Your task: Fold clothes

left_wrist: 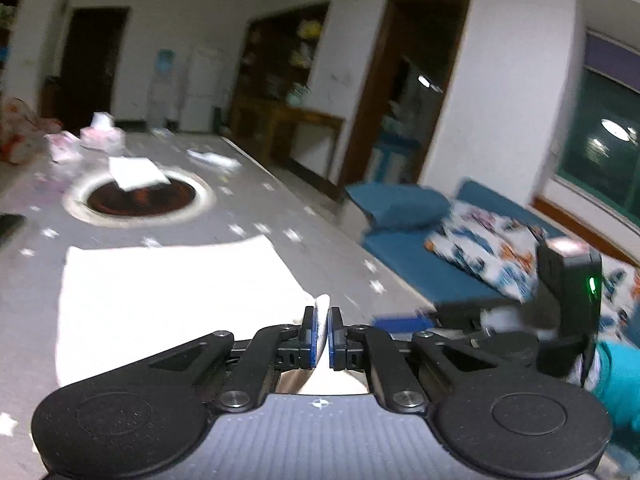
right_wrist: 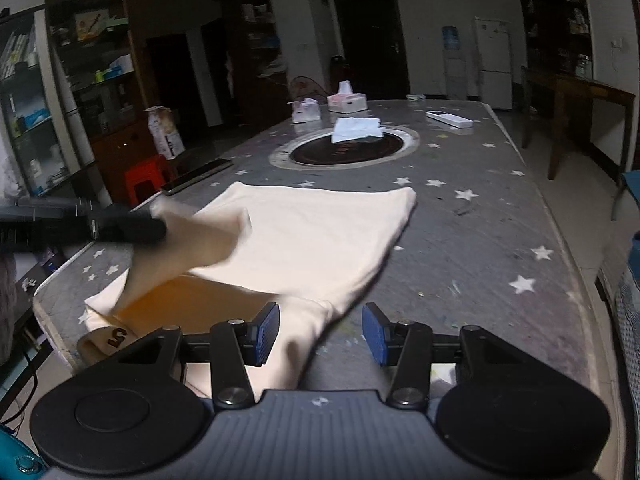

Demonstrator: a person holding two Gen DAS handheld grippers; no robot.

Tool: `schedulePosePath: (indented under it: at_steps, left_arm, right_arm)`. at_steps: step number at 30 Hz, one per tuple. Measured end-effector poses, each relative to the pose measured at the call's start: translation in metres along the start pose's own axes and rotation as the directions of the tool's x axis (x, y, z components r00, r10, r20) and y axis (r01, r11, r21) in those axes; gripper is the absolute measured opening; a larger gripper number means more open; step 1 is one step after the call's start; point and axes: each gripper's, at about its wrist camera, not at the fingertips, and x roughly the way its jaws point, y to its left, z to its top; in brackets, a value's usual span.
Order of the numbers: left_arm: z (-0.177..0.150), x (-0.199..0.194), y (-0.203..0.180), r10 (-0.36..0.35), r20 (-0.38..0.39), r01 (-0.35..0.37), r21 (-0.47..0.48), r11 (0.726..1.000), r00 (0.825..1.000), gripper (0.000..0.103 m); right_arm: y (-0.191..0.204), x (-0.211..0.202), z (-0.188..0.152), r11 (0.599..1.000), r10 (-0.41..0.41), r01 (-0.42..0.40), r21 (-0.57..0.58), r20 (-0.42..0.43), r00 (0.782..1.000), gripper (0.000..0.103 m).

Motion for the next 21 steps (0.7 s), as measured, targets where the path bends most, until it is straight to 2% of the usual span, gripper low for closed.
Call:
schedulePosePath:
  at_steps: [4, 6, 7, 8, 11, 15, 21]
  left_arm:
    - [-0.011, 0.008, 0.001, -0.038, -0.065, 0.039, 0.004, 0.999, 0.997, 0.013]
    - [-0.013, 0.009, 0.003, -0.037, -0.076, 0.038, 0.013, 0.999, 0.996, 0.025]
    - [-0.014, 0.007, 0.005, -0.032, -0.075, 0.033, 0.01, 0.999, 0.997, 0.034]
    - [-0.015, 0.005, 0.007, -0.027, -0.073, 0.028, 0.008, 1.0, 0.997, 0.036]
    - [-0.015, -0.001, 0.021, 0.0, -0.06, 0.0, 0.0, 1.0, 0.998, 0.036]
    - [-0.02, -0.012, 0.047, 0.094, -0.058, -0.096, -0.039, 0.995, 0.994, 0.033]
    - [-0.035, -0.018, 0.095, 0.216, -0.108, -0.228, -0.107, 0.968, 0.97, 0.031]
  right_arm:
    - [-0.003, -0.001, 0.0, 1.0, -0.016, 0.016, 0.011, -0.001, 1.0, 0.046]
    - [-0.004, -0.001, 0.0, 1.0, -0.023, 0.023, 0.016, -0.001, 1.0, 0.046]
    - [-0.004, -0.001, 0.0, 1.0, -0.022, 0.022, 0.016, -0.001, 1.0, 0.046]
    - [-0.003, 0.0, 0.001, 1.0, -0.019, 0.019, 0.013, -0.002, 1.0, 0.046]
    - [0.006, 0.001, 0.003, 1.0, 0.003, -0.003, -0.005, -0.009, 1.0, 0.046]
    - [0.021, 0.008, 0.002, 0.998, 0.05, -0.051, -0.045, -0.037, 0.998, 0.046]
    - [0.042, 0.027, 0.001, 0.992, 0.078, -0.085, -0.097, -0.072, 0.994, 0.045]
